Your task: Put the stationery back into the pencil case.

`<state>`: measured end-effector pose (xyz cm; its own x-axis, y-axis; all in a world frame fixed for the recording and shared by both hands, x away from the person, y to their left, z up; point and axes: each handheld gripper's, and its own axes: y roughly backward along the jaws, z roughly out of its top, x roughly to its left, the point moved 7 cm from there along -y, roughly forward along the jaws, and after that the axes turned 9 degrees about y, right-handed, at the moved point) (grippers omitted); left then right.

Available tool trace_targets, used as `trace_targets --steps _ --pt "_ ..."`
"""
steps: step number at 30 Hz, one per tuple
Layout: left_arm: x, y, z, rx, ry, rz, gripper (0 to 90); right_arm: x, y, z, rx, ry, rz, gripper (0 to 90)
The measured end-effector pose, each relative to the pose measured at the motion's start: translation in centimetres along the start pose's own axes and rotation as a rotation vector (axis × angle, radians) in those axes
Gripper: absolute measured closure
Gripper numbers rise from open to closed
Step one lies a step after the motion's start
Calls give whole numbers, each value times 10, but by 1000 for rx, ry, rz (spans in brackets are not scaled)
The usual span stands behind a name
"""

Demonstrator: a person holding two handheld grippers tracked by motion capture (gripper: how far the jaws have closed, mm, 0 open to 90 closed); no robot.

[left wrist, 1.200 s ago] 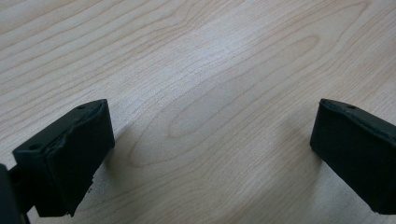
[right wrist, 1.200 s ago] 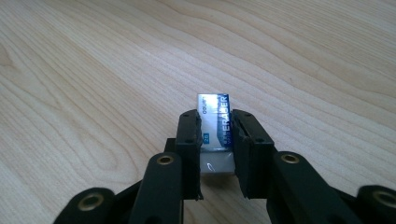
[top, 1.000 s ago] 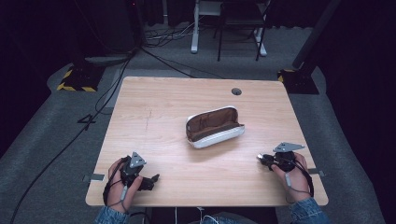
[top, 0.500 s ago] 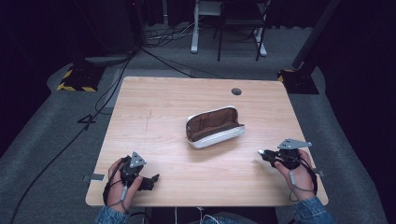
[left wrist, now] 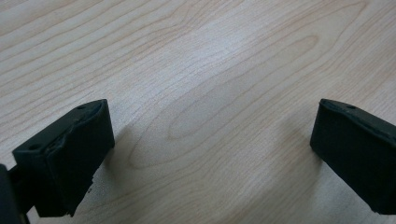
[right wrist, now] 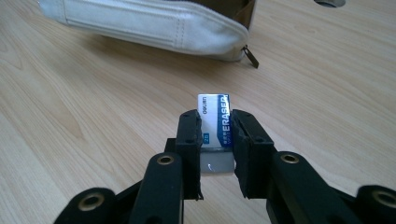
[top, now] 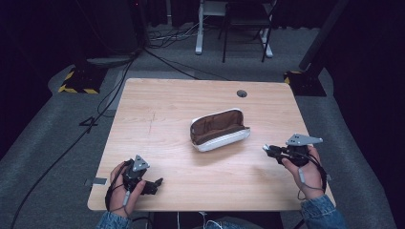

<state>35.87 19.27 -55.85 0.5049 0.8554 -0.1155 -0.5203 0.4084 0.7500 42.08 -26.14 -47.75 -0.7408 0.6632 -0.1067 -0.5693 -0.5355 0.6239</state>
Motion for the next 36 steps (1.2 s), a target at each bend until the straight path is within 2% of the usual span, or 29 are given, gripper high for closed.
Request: trace_targets --steps 7,16,23,28,36 --pt "0 0 0 0 -2 0 1 0 -2 21 -18 33 18 737" --pt "0 0 0 0 -3 0 1 -1 -12 50 -30 77 43 737" --pt "0 0 0 0 0 0 1 2 -22 78 -45 113 70 737" --pt "0 0 0 0 -3 1 1 7 -32 97 -33 143 92 737" --pt "0 0 0 0 -4 1 1 13 -49 120 -35 145 130 737"
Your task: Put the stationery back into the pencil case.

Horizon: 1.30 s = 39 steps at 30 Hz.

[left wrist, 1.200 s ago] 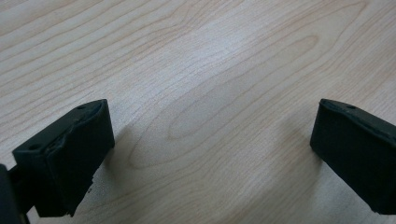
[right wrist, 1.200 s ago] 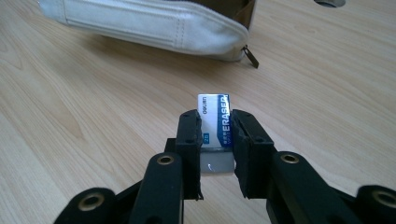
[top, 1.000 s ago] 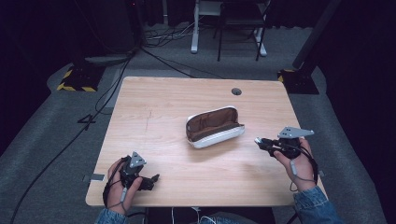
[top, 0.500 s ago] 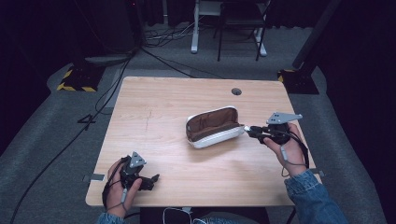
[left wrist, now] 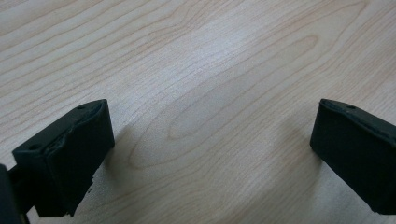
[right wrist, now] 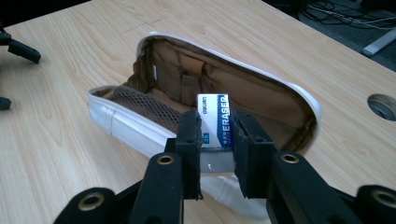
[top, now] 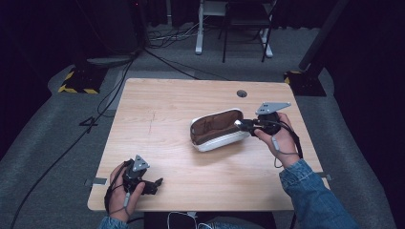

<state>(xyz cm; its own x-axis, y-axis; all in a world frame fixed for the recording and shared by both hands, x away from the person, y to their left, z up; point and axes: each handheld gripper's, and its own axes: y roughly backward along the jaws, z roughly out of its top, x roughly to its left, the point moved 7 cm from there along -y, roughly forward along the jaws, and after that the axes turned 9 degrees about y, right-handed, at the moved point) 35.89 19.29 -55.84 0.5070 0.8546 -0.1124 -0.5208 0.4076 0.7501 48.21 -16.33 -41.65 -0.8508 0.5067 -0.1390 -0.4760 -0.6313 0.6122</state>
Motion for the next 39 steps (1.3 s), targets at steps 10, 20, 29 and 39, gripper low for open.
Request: trace_targets --steps 10,20,29,39 --pt "0 0 0 0 0 0 1 1 -27 11 29 9 18 737" --pt "0 0 0 1 -1 -2 1 5 -62 17 94 38 37 737" --pt "0 -1 1 -1 -3 -9 1 6 -83 17 151 44 47 737" --pt "0 -1 1 -2 -3 -9 1 6 -99 13 191 46 49 737"
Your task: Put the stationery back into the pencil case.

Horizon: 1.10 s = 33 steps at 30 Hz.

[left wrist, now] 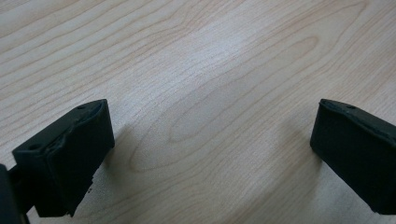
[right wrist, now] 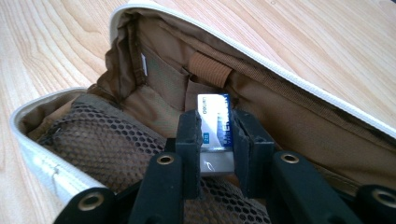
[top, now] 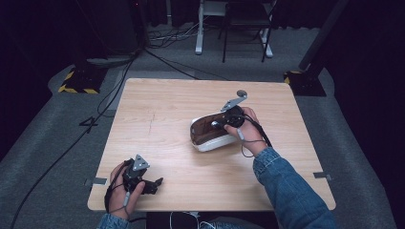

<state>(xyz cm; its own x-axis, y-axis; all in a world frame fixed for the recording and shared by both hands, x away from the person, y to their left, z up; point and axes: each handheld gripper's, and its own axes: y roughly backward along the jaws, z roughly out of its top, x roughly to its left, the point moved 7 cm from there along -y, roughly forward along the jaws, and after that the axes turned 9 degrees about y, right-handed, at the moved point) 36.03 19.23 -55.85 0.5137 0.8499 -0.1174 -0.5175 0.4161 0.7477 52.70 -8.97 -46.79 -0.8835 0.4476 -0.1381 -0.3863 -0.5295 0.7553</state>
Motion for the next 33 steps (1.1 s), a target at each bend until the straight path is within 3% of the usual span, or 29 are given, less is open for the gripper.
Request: trace_targets --steps 14,19,25,33 --pt "-1 0 0 -1 8 -4 1 2 -12 -1 25 9 2 734" --pt "0 0 0 0 3 -2 1 0 -12 2 5 0 -32 606" --pt "1 0 1 0 -5 1 1 1 -5 4 -19 3 -38 539" --pt "1 0 1 4 -5 -1 1 0 21 3 -66 -2 -58 494"
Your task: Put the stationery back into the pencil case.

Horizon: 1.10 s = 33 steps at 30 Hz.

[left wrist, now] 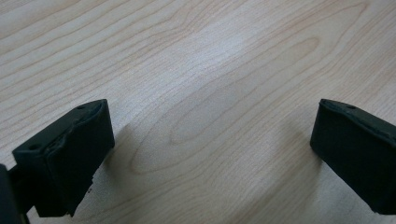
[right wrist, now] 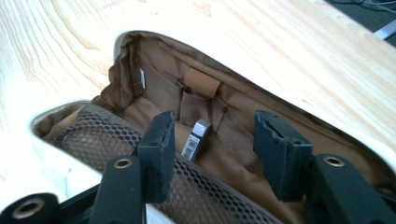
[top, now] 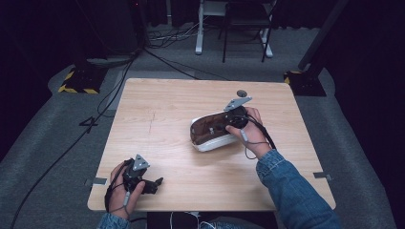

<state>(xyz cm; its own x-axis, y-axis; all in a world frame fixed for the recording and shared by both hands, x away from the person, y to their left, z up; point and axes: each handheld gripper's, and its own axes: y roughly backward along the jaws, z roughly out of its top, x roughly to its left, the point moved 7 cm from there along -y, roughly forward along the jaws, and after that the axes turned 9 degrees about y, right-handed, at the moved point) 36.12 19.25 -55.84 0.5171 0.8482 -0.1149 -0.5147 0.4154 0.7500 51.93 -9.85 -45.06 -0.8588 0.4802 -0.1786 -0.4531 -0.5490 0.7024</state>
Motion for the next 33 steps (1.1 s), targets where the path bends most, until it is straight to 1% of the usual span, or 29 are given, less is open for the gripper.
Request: trace_targets --steps 2,4,7,8,10,14,15,16,17,18,19,20,22,23,25,26,27,30,33 --pt "0 0 0 -3 0 1 1 -2 8 0 -17 -8 -4 488" --pt "0 0 0 0 0 0 1 -2 10 -1 -22 -9 -6 485" --pt "0 0 0 0 0 0 1 -5 27 -5 -52 -30 -14 475" --pt "0 0 0 0 0 0 1 -5 27 -5 -52 -30 -14 475" --pt "0 0 0 0 0 0 1 -7 38 -11 -65 -48 -21 466" --pt "0 0 0 0 0 0 1 -8 56 -21 -89 -65 -37 441" --pt "0 0 0 0 0 0 1 -8 56 -21 -89 -65 -37 441" --pt "0 0 0 0 0 0 1 -9 60 -23 -97 -67 -42 434" --pt "0 0 0 0 0 0 1 -10 69 -28 -107 -75 -51 421" --pt "0 0 0 0 0 0 1 -11 73 -30 -112 -78 -59 415" --pt "0 0 0 0 0 0 1 -11 73 -30 -112 -78 -59 415" --pt "0 0 0 -1 0 1 1 -12 81 -35 -116 -85 -75 395" --pt "0 0 0 0 0 1 1 -12 84 -38 -118 -92 -82 387" --pt "0 0 0 0 0 0 1 -12 91 -45 -118 -102 -91 370" --pt "0 0 0 1 0 0 1 -12 94 -47 -118 -103 -94 361" --pt "0 -1 0 -1 8 -3 1 -13 97 -51 -119 -110 -101 350" --pt "0 -1 1 -3 7 -3 1 -14 103 -57 -119 -123 -112 328" --pt "2 -1 2 -3 1 2 2 -16 112 -68 -117 -157 -131 290" --pt "3 -1 2 -3 10 -1 3 -19 122 -79 -110 -164 -163 244"
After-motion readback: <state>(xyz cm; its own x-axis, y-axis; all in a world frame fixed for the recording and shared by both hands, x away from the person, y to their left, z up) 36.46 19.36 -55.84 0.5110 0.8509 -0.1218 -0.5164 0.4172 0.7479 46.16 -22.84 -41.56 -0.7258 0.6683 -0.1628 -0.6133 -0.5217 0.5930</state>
